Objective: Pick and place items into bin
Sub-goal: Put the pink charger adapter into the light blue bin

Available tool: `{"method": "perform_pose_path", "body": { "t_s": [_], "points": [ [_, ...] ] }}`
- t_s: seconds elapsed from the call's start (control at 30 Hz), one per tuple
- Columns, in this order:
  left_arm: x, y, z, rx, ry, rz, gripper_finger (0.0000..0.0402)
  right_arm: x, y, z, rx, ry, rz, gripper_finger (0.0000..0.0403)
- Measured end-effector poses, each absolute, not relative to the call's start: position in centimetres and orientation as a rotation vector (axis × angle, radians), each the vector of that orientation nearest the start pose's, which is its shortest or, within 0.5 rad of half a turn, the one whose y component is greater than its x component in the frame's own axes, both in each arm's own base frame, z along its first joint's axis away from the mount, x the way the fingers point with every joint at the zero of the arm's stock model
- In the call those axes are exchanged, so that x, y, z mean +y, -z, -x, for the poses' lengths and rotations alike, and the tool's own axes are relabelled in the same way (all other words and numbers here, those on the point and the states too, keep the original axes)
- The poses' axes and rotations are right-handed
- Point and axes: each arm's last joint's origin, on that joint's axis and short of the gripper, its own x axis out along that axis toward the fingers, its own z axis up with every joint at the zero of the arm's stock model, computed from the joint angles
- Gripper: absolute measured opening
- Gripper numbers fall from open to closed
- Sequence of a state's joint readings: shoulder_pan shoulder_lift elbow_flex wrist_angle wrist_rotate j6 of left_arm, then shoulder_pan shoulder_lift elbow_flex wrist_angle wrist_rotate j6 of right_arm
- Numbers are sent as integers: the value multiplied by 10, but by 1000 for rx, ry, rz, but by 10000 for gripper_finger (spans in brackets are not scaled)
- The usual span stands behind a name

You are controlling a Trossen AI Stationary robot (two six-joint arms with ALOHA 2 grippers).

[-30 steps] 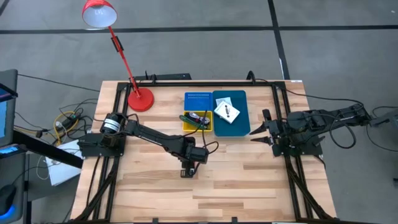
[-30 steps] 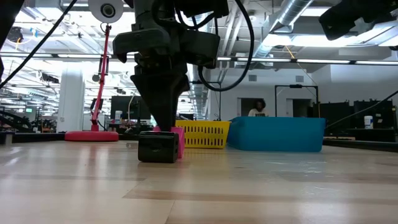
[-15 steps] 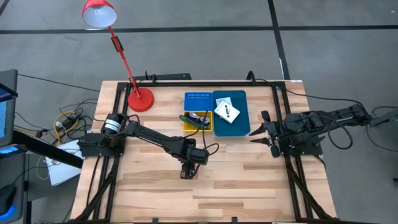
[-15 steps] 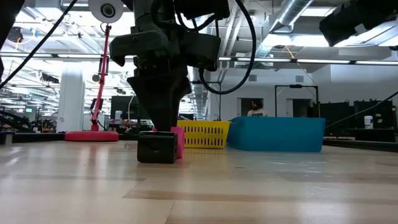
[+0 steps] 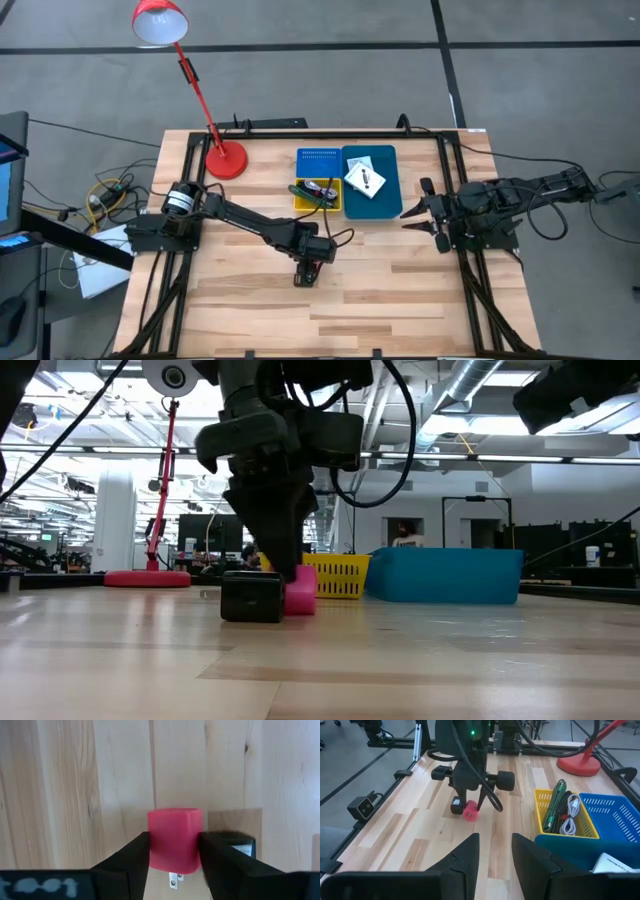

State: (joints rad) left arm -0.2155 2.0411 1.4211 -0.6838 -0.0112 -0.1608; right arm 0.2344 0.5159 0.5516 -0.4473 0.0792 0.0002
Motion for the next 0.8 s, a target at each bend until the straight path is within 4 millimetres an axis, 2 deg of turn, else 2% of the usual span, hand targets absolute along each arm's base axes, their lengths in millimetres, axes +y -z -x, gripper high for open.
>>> {"method": "perform_pose_path", "body": {
  "t_s": [0.27,0.8],
  "points": [
    [-87,-139,-396,1311,113,15,152,26,-265,-119,393,-153,62,108],
    [-87,-137,-398,1300,127,10,152,26,-265,-119,394,-153,62,108]
  ]
}}
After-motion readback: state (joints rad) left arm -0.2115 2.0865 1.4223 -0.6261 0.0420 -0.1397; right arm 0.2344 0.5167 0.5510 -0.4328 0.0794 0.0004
